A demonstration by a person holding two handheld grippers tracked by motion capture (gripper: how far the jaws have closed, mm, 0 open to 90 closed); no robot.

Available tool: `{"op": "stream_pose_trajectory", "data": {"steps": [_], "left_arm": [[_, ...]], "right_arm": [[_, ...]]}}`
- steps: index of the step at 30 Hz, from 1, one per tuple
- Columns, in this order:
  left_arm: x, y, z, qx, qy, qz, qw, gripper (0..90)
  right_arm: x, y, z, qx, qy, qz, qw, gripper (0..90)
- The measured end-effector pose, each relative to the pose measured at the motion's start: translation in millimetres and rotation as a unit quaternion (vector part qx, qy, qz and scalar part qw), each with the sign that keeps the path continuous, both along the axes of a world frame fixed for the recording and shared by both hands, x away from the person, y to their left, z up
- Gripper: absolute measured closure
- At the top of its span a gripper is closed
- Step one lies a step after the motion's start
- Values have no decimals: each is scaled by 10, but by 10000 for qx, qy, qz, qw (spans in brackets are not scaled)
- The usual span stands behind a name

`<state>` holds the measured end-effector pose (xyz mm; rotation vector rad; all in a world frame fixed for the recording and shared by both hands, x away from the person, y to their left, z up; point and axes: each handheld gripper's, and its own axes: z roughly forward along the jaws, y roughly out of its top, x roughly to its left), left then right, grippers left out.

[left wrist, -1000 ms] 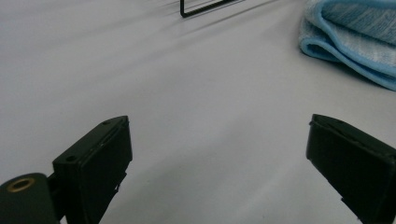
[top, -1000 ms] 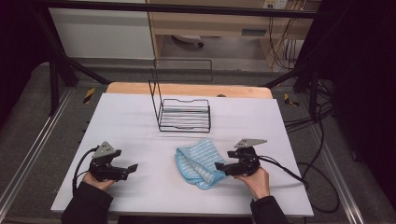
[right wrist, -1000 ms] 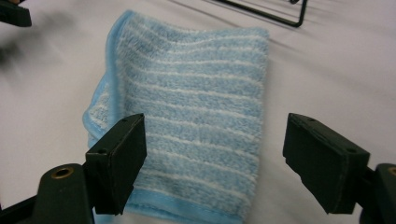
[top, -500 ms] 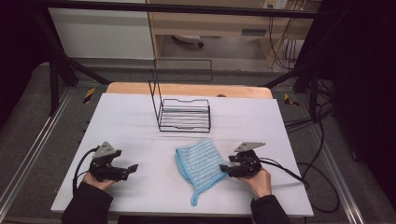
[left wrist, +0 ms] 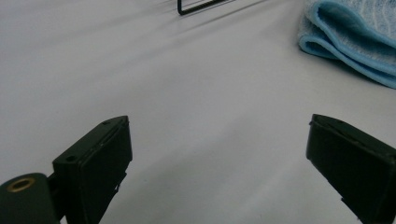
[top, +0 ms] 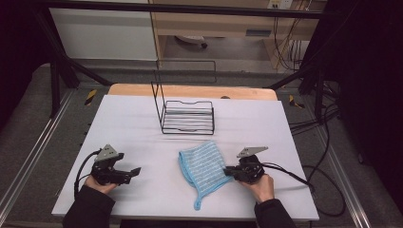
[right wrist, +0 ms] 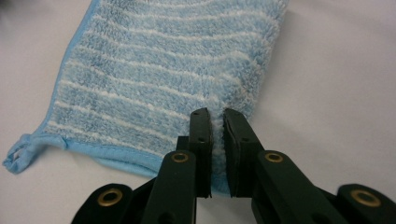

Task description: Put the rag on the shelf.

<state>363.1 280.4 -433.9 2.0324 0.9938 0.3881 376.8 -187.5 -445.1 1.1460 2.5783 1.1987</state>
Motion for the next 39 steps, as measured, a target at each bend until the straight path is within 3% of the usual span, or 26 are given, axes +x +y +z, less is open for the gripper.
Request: {"op": "stream_pose_trajectory", "data": {"steps": [7,10,16,17,18,21,27,31,39], "left_arm": [[-23,-56,23,-27,13,-34,10000,76],[-77,-242,59,-64,73,-108,9999,85],[-182,-703,136,-158,165,-220,9995,92],[-182,-703,136,-158,165,-220,9995,95],[-206,-878,142,-159,236,-270,9992,96],[-224,-1135,109,-127,386,-250,9989,101],[-196,-1553,-15,-178,792,-191,9965,102],[-184,-1717,-81,-152,965,-172,9951,114],[-303,-1898,-152,-218,1029,-310,9940,217]], "right_arm": [[-44,-3,21,50,44,-171,9998,834],[-49,-6,27,38,-56,-247,9997,763],[-89,-62,96,65,-527,-405,9978,506],[-89,-62,96,65,-527,-405,9978,506],[-105,-72,106,64,-599,-462,9971,448],[-133,-78,108,19,-623,-469,9970,404],[-151,-87,104,-47,-601,-485,9970,414],[-135,-93,41,-127,-496,-504,9974,451],[-112,-49,-59,-133,-258,-416,9987,591]]}}
